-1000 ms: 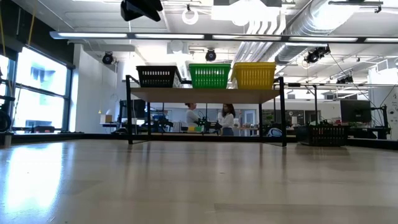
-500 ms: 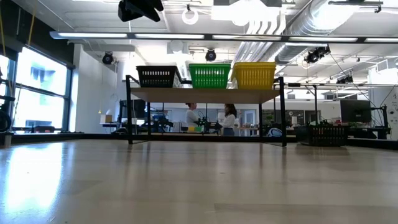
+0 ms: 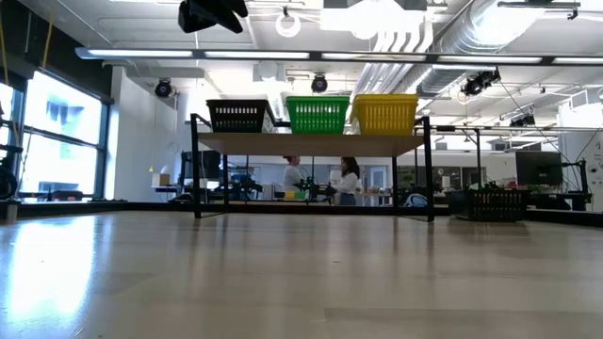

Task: Stack baskets on shelf by color
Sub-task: Stack the green bin on top of the other green bins on the shelf

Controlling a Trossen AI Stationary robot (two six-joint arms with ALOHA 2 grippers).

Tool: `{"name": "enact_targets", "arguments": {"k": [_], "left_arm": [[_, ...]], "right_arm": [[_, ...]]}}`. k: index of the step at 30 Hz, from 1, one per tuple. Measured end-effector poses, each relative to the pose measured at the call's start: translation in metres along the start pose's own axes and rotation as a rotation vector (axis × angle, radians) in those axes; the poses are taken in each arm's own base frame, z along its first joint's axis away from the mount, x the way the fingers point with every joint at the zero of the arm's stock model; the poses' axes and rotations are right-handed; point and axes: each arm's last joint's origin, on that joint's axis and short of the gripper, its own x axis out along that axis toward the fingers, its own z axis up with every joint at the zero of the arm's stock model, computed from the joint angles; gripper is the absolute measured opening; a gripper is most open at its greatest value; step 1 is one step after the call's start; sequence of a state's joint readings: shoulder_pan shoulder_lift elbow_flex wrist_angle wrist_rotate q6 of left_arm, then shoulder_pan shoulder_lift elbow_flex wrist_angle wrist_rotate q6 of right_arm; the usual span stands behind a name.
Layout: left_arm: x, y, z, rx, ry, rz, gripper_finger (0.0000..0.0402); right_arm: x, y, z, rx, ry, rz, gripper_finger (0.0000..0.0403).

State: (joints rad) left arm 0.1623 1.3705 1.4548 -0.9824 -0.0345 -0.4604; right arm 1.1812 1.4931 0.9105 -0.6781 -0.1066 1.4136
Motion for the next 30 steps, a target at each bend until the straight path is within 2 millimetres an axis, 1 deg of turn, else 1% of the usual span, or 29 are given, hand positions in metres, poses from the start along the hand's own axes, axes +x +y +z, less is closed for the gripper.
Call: {"name": "enact_targets", "arguments": {"k": [8, 10, 13, 15, 18, 21, 26, 30], "left_arm": [[0.000, 0.000, 0.000, -0.011, -0.001, 0.002, 0.0120], [0.000, 0.000, 0.000, -0.011, -0.001, 0.002, 0.0120], [0.000, 0.000, 0.000, -0.010, -0.001, 0.002, 0.0120], [0.000, 0.000, 0.000, -0.009, -0.001, 0.002, 0.0120], [0.000, 0.000, 0.000, -0.008, -0.001, 0.002, 0.0120], [0.000, 0.000, 0.000, -0.008, -0.001, 0.002, 0.0120], [0.000, 0.001, 0.000, 0.008, -0.007, 0.019, 0.0120], [0.000, 0.005, -0.002, 0.010, -0.013, 0.112, 0.0120]], "right_arm": [[0.024, -0.002, 0.001, 0.012, 0.067, -0.068, 0.0092], [0.026, -0.001, 0.002, 0.016, 0.071, -0.069, 0.0075], [0.026, 0.000, 0.003, 0.034, 0.060, -0.052, 0.0026], [0.024, 0.002, 0.005, 0.039, 0.050, -0.031, 0.0009], [0.019, 0.006, 0.011, 0.078, 0.025, -0.027, 0.0014], [0.010, 0.014, 0.021, 0.103, -0.016, 0.002, 0.0004], [-0.012, 0.027, 0.044, 0.158, -0.133, 0.035, 0.0001], [-0.031, 0.033, 0.066, 0.177, -0.215, 0.053, 0.0000]]}}
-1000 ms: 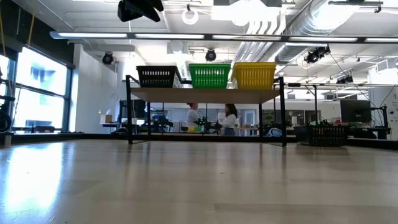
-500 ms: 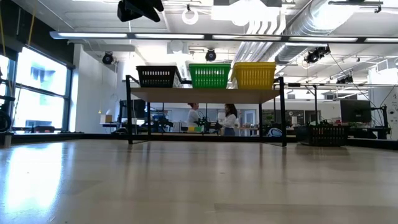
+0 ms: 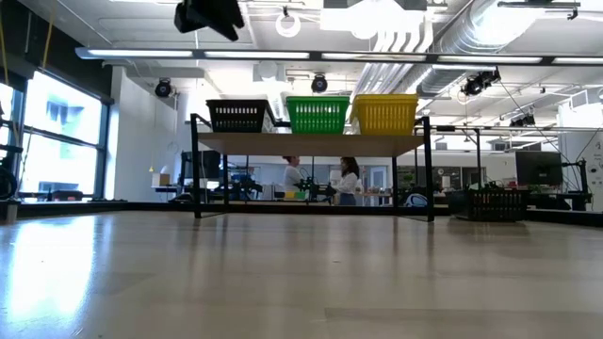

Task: Stack baskets on shelf by color
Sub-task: Stack the green bin on top of the other green bins on the shelf

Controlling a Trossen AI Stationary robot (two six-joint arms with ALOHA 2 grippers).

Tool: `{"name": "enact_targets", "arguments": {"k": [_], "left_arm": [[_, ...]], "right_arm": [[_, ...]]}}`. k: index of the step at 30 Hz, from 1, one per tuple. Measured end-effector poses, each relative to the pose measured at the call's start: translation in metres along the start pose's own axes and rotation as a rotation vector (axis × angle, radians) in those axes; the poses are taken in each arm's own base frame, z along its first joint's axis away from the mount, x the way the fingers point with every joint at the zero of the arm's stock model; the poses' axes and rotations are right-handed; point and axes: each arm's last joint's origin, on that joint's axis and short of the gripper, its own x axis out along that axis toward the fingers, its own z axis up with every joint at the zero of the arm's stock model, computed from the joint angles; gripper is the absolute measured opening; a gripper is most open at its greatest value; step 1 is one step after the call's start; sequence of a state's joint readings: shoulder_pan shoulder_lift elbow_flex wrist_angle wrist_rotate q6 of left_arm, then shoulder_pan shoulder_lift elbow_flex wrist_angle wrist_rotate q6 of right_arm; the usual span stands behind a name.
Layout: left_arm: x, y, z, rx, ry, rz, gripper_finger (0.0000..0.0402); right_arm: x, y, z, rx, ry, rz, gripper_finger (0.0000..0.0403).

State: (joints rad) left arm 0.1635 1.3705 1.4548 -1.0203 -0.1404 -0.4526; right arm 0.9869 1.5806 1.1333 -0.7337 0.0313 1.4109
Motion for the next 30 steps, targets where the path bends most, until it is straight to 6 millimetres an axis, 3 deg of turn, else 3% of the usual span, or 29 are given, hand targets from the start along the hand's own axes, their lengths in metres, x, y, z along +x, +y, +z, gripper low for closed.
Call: {"name": "enact_targets", "arguments": {"k": [14, 30], "left_arm": [[-0.001, 0.028, -0.013, 0.090, 0.189, 0.204, 0.0120], [-0.001, 0.048, -0.010, 0.106, 0.232, 0.248, 0.0120]], "right_arm": [[-0.062, 0.011, 0.096, 0.000, -0.261, -0.005, 0.0000], [-0.150, -0.023, 0.193, -0.178, -0.551, -0.170, 0.0000]]}}
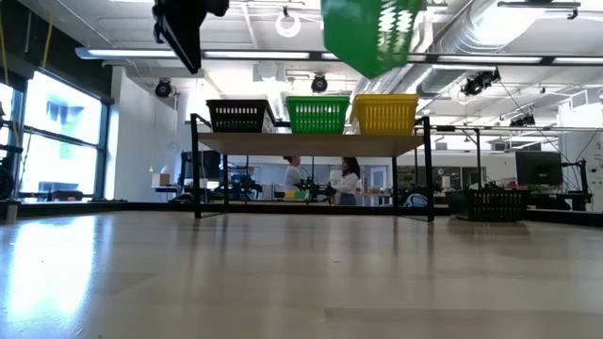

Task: Stack baskets on shelf by color
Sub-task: Stack the green bin on top of the other green bins on the shelf

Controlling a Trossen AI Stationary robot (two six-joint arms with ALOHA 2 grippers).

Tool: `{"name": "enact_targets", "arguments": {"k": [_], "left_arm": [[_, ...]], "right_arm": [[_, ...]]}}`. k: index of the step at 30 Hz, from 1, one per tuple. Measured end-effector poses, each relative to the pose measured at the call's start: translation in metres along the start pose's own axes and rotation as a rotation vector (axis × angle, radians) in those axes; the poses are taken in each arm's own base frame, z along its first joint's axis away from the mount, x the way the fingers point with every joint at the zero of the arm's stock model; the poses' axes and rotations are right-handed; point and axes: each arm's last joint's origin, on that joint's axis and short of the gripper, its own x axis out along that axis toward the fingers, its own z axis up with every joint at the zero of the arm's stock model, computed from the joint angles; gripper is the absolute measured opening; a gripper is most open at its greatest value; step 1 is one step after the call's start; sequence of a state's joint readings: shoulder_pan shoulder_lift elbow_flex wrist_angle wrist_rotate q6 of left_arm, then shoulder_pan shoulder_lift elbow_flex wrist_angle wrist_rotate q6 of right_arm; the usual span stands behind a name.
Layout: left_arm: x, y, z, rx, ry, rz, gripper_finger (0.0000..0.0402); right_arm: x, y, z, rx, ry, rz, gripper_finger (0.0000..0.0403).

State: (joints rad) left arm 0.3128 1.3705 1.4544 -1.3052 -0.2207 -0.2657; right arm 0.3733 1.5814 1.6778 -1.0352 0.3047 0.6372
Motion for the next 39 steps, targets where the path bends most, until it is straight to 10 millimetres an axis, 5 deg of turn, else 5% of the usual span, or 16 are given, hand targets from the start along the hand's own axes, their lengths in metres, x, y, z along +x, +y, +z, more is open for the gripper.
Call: {"name": "enact_targets", "arguments": {"k": [10, 23, 31, 39], "left_arm": [[0.001, 0.004, 0.001, -0.030, 0.001, 0.005, 0.0120], [0.001, 0.003, 0.001, -0.038, 0.000, 0.005, 0.0120], [0.001, 0.003, 0.001, -0.067, 0.000, 0.005, 0.0120], [0.001, 0.003, 0.003, -0.117, -0.019, -0.001, 0.0120]], "right_arm": [[-0.021, -0.062, 0.061, -0.215, -0.144, -0.148, 0.0000], [-0.046, -0.142, 0.103, -0.403, -0.188, -0.359, 0.0000], [-0.028, -0.175, 0.119, -0.477, -0.090, -0.390, 0.0000], [-0.003, -0.183, 0.127, -0.483, 0.075, -0.353, 0.0000]]}}
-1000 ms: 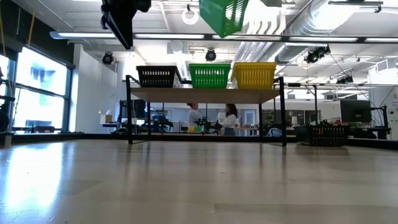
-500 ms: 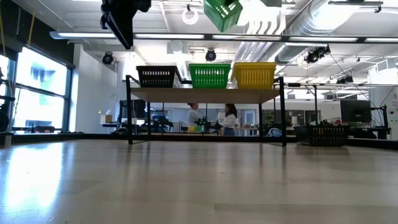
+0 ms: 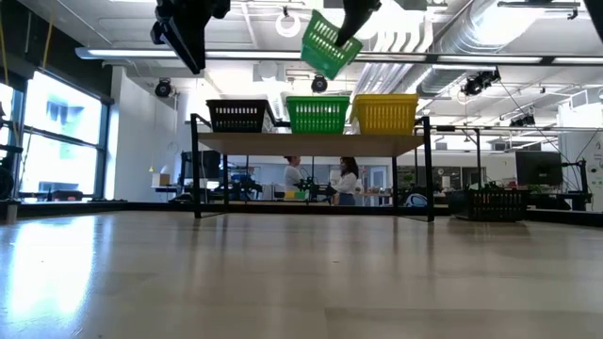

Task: Stack baskets on shelf by color
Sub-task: Stack the green bin on top of the other green bins on the shelf

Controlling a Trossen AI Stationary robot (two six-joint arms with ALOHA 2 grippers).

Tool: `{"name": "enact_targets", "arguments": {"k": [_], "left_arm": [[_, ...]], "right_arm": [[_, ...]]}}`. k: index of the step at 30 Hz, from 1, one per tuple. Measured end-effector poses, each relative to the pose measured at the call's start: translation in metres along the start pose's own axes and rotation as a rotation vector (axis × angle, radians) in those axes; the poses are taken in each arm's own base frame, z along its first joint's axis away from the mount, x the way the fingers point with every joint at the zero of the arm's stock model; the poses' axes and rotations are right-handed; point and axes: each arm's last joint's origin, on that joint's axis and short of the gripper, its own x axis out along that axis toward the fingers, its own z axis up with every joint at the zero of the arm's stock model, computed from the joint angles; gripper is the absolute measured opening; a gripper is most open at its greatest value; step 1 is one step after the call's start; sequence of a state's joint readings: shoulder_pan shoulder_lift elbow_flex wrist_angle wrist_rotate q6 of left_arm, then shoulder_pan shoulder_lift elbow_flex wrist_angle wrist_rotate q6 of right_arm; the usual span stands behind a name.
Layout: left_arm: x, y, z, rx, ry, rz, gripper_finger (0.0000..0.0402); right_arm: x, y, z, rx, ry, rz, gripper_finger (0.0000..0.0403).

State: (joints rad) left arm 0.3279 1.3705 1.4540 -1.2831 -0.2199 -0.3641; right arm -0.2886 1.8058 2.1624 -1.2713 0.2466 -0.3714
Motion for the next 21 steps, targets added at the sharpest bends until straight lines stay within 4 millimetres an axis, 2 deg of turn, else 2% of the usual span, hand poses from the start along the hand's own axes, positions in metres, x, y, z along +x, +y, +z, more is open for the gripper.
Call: {"name": "enact_targets", "arguments": {"k": [7, 11, 21], "left_arm": [[0.000, 0.000, 0.000, 0.000, 0.001, 0.000, 0.0120], [0.000, 0.000, 0.000, 0.000, 0.005, -0.011, 0.0120], [0.000, -0.001, -0.001, 0.001, 0.015, -0.033, 0.0120]], "right_arm": [[0.019, 0.009, 0.009, 0.027, 0.062, 0.060, 0.0000], [0.031, 0.016, 0.009, 0.059, 0.110, 0.122, 0.0000], [0.055, 0.024, 0.007, 0.056, 0.215, 0.155, 0.0000]]}}
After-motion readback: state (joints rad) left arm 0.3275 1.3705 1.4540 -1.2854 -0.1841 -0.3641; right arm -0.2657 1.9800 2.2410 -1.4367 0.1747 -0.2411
